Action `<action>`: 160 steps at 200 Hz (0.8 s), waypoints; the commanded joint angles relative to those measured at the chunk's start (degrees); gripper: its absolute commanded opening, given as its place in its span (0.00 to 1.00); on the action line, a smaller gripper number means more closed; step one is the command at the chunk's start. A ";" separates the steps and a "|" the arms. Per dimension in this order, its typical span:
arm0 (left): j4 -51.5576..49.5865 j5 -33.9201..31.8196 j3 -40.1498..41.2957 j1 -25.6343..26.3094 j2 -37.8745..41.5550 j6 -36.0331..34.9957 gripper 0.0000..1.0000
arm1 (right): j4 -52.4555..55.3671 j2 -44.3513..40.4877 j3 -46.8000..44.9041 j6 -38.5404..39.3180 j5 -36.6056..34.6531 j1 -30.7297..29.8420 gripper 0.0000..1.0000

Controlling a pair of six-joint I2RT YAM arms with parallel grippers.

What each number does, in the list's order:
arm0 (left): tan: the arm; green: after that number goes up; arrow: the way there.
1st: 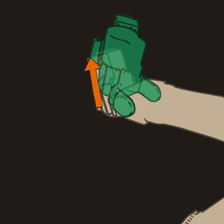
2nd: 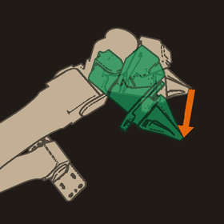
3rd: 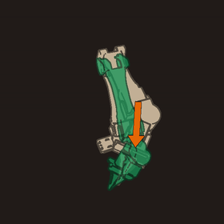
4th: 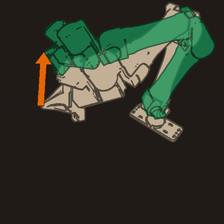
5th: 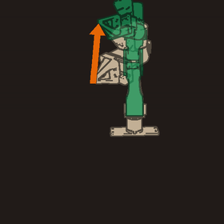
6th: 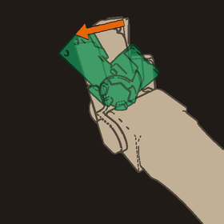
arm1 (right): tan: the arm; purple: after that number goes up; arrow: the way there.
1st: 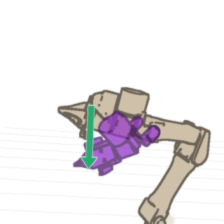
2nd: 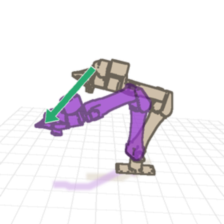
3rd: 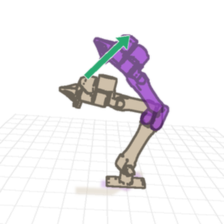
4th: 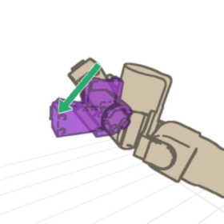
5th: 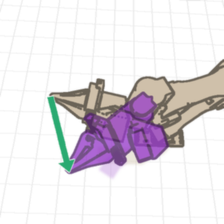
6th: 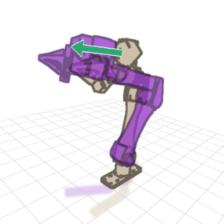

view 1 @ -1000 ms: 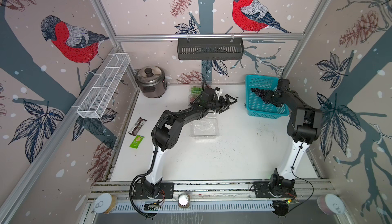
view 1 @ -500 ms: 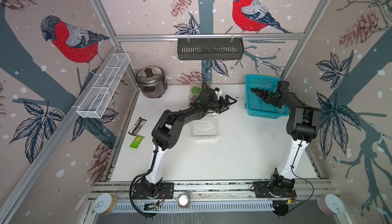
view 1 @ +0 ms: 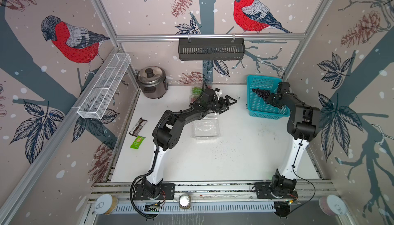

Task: Pack grapes into containers
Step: Pick up the grape from the basket.

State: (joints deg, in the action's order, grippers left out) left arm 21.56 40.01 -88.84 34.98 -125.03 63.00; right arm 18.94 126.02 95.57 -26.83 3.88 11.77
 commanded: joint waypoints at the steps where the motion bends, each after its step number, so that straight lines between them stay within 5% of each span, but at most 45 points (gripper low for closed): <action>1: 2.86 0.77 0.11 -0.02 -0.12 0.72 0.97 | -1.97 -0.15 0.15 -0.74 1.76 -0.02 0.06; 128: 3.44 0.51 0.84 0.09 0.54 1.24 0.97 | -0.27 -6.49 1.81 0.73 1.92 -0.97 0.05; 160: 3.65 0.73 0.84 0.08 0.31 1.33 0.97 | 1.07 -5.50 0.41 1.39 0.57 0.16 0.25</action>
State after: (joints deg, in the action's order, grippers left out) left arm 21.80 40.03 -88.09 35.00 -125.03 63.18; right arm 18.44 120.07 96.82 -26.63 6.00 11.14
